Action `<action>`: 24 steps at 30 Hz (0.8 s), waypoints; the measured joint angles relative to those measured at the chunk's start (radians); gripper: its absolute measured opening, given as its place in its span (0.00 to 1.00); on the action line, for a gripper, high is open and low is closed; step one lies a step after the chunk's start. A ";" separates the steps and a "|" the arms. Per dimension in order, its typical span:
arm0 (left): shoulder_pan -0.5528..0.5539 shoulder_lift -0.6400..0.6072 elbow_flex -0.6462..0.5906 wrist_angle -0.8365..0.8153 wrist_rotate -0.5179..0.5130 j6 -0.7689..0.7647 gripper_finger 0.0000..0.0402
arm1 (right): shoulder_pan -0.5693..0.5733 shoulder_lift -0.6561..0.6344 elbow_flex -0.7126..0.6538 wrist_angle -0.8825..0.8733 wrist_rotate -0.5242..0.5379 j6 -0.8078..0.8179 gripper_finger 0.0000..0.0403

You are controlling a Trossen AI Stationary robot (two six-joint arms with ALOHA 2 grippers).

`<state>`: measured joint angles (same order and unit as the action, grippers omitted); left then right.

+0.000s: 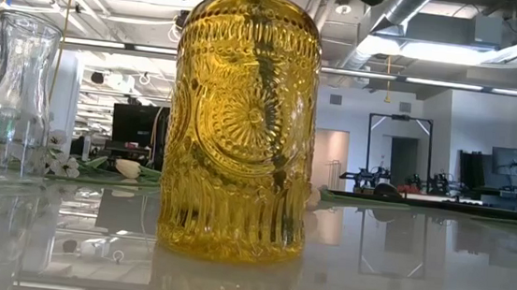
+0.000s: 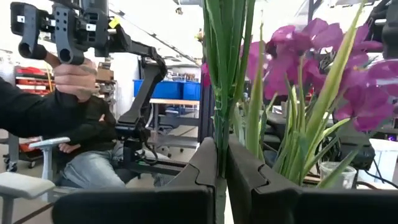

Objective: Sort flowers into vase by color
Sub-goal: Put the purple flowers into the yellow vase

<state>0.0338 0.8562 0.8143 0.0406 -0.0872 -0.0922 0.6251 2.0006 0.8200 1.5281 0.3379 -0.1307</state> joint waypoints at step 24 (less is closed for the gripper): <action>0.000 0.000 0.000 -0.037 0.004 -0.002 0.45 | 0.002 -0.014 0.000 -0.048 0.081 -0.053 0.10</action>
<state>0.0338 0.8566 0.8139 0.0032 -0.0830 -0.0944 0.6272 1.9865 0.8200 1.4803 0.4191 -0.1838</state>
